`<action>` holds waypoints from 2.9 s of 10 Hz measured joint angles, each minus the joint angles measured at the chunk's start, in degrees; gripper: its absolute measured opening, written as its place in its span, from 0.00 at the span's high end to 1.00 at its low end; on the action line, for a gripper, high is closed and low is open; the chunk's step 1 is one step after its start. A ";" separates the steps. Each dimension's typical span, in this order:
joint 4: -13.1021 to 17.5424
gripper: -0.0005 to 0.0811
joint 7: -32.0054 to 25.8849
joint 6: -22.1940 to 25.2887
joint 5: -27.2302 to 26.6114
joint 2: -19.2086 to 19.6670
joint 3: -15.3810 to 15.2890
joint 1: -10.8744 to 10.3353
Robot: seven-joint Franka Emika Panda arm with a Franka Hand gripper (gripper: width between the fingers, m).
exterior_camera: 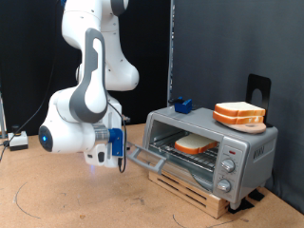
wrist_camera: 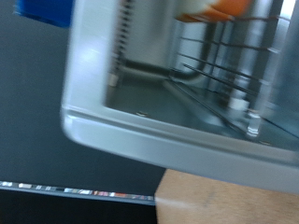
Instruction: Make a piece of toast with the oven
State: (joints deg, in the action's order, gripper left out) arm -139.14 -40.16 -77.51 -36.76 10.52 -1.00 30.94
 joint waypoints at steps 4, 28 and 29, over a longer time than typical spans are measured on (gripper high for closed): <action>-3.25 0.00 -0.08 3.71 -0.33 -5.06 -2.37 -0.53; 2.96 0.00 22.23 -7.29 -18.50 -3.59 -6.00 2.44; 4.72 0.00 23.23 -9.89 -18.58 -2.21 -6.84 1.67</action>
State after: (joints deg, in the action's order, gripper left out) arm -134.41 -16.92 -87.40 -55.34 8.31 -7.84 32.60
